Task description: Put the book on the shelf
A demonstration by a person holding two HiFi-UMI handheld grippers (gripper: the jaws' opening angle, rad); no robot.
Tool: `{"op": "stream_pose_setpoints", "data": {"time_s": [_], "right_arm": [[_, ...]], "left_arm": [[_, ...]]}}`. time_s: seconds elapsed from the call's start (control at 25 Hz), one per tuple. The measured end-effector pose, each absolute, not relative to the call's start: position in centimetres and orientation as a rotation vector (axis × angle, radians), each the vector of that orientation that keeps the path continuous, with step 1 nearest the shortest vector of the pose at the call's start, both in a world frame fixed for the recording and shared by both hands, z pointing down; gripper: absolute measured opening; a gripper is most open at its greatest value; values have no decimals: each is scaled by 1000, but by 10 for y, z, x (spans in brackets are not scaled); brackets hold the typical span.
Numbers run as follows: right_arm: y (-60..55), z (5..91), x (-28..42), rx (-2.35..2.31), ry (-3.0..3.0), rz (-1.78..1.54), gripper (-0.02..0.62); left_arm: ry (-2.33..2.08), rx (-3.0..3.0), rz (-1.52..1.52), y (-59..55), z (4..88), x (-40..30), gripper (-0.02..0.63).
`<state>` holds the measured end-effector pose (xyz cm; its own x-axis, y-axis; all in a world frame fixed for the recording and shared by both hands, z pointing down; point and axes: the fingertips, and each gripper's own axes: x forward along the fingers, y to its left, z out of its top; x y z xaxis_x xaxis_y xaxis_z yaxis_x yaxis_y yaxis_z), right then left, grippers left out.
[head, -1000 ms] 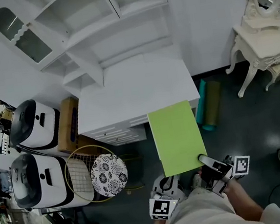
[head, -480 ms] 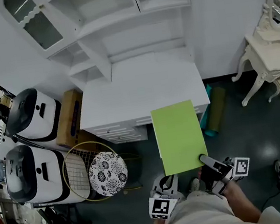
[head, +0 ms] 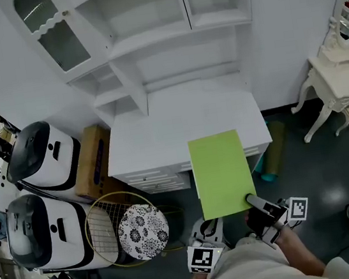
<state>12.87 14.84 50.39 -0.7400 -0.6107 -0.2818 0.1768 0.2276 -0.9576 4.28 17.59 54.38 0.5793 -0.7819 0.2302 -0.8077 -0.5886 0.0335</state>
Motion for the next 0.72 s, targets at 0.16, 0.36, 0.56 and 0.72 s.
{"op": "stream_pose_setpoints", "data": {"time_s": [0.16, 0.36, 0.56, 0.72], "right_arm": [[135, 502, 105, -414, 1850, -1569, 160], [117, 498, 81, -437, 1844, -1543, 160], [101, 491, 67, -456, 1840, -1534, 159], [87, 492, 67, -466, 1824, -1538, 160]], "left_arm": [[-1331, 2689, 295, 165, 542, 16, 3], [-1300, 2710, 310, 153, 548, -14, 3], [-1277, 2708, 314, 136, 548, -33, 3], [-1247, 2720, 311, 121, 548, -30, 3]]}}
